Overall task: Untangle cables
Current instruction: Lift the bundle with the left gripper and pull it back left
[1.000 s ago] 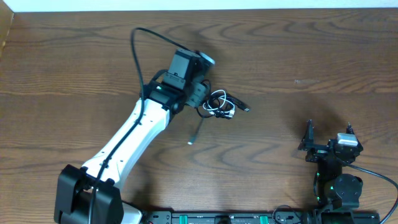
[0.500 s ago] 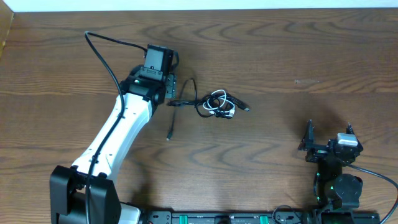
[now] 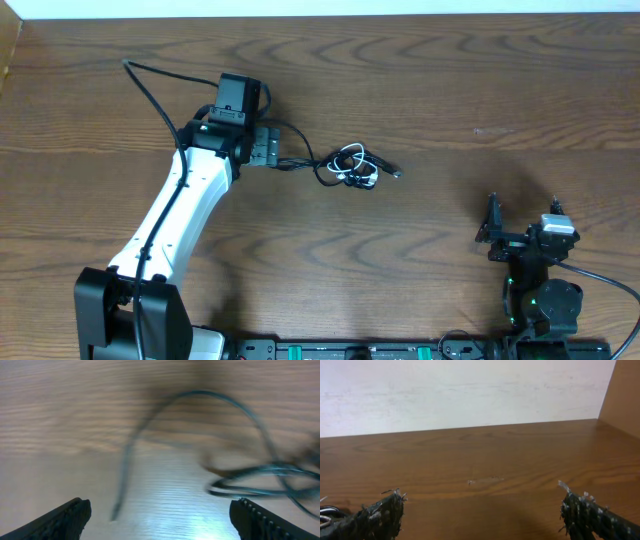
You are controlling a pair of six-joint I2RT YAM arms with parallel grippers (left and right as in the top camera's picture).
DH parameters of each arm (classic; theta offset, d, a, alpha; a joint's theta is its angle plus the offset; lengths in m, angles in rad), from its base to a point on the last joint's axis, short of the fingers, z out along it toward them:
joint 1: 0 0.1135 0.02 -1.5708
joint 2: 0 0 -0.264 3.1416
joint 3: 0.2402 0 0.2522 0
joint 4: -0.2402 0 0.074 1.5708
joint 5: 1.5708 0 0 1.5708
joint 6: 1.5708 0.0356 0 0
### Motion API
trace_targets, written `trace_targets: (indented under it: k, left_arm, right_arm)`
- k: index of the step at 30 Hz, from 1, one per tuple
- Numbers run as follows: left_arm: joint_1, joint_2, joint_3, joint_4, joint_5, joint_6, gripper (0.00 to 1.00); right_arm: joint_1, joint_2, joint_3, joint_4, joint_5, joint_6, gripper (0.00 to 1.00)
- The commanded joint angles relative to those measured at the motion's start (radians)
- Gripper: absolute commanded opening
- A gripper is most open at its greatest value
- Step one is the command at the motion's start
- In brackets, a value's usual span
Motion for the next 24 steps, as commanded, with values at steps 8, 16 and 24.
trace_targets:
  k: [8, 16, 24]
  left_arm:
    - [0.001, 0.072, -0.022, -0.021, 0.377, 0.506, 0.93]
    - [0.001, 0.221, -0.022, 0.038, 0.377, 0.799, 0.94]
    - [0.000, 0.300, -0.022, 0.095, 0.377, 0.801, 0.77]
  right_arm:
    - [0.008, -0.006, -0.001, -0.004, -0.009, 0.027, 0.99]
    - [0.008, -0.006, -0.001, -0.004, -0.010, 0.027, 0.99]
    - [0.008, -0.006, -0.001, -0.004, -0.009, 0.027, 0.99]
